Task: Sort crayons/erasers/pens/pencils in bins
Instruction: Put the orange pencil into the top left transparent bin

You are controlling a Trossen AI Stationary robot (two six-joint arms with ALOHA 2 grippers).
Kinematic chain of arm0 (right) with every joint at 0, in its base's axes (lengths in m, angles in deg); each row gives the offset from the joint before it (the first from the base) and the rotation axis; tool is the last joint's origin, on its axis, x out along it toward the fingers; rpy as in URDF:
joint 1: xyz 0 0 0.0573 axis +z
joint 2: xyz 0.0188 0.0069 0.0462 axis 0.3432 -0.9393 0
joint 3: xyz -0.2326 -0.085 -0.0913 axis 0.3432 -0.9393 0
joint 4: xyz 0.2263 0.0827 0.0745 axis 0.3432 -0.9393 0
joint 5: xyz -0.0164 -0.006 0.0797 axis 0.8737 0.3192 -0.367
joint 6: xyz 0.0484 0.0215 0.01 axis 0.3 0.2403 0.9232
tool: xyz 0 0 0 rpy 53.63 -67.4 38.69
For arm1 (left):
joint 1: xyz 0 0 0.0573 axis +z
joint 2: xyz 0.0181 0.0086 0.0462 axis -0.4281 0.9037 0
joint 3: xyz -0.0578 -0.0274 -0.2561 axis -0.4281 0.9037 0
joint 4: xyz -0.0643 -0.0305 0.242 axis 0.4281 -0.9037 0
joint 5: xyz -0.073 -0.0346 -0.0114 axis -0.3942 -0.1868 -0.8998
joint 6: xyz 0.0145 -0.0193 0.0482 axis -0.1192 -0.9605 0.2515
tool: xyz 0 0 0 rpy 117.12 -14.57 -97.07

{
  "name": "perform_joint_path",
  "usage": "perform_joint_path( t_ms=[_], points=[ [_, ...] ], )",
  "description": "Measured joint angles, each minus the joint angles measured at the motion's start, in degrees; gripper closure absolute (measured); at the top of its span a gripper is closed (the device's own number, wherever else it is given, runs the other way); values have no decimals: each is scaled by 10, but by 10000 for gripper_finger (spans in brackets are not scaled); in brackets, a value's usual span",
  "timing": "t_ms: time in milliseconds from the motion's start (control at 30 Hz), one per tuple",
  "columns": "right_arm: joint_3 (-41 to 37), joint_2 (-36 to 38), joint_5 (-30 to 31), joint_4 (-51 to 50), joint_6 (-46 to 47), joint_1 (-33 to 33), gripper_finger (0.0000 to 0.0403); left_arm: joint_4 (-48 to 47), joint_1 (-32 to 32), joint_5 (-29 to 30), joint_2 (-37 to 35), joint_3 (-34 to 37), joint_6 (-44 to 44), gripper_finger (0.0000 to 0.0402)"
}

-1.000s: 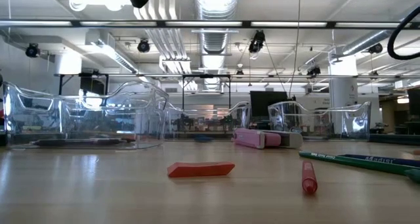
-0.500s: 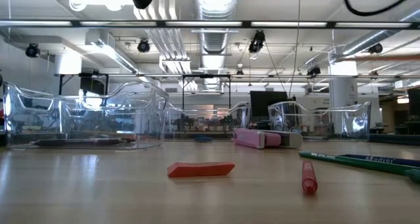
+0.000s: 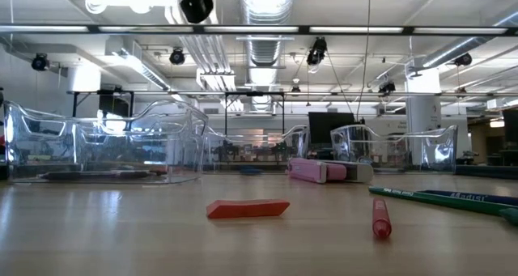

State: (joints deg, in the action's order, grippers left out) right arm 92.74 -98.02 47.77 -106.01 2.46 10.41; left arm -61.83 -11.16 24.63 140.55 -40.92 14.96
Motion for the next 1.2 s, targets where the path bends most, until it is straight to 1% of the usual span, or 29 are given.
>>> perform_joint_path(
  t_ms=[67, 167, 333, 467, 567, 733, 1000, 1067, 1200],
  points=[
    [9, 4, 0, 49, -72, -30, 384, 10, -6, -1, 12, 0, -4, 217],
    [16, 4, -7, 102, -139, -65, 384, 41, -15, -1, 26, -2, -19, 217],
    [16, -13, -37, 162, -189, -108, 384, 122, -19, 1, 56, -2, -69, 217],
    [16, -40, -79, 206, -204, -126, 384, 168, -19, 4, 78, -4, -102, 217],
    [16, -59, -92, 228, -204, -129, 384, 181, -20, 4, 90, -4, -110, 217],
    [16, -77, -95, 237, -189, -129, 384, 178, -20, 5, 93, -6, -110, 217],
    [16, -71, -92, 238, -189, -129, 384, 178, -19, 6, 86, -4, -109, 217],
    [16, -70, -87, 238, -188, -129, 385, 177, -19, -2, 83, -9, -109, 217],
    [16, -65, -76, 238, -184, -129, 385, 179, -19, -14, 55, -23, -108, 217]
  ],
)
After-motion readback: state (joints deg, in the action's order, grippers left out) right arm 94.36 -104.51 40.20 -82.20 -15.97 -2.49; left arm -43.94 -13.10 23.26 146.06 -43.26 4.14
